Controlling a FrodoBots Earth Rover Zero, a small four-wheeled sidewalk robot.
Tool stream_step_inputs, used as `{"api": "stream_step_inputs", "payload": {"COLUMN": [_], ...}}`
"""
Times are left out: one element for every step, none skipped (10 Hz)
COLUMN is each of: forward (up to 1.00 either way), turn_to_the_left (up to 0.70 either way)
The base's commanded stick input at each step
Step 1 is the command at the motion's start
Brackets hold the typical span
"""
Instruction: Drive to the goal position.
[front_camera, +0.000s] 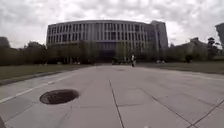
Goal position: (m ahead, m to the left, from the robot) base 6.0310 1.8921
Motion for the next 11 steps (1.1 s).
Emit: {"api": "stream_step_inputs", "payload": {"forward": [0.70,0.70,0.70,0.70,0.70,0.70,0.70,0.70,0.70,0.70,0.70], "turn_to_the_left": [0.00,0.00,0.00,0.00,0.00,0.00,0.00,0.00,0.00,0.00,0.00]}}
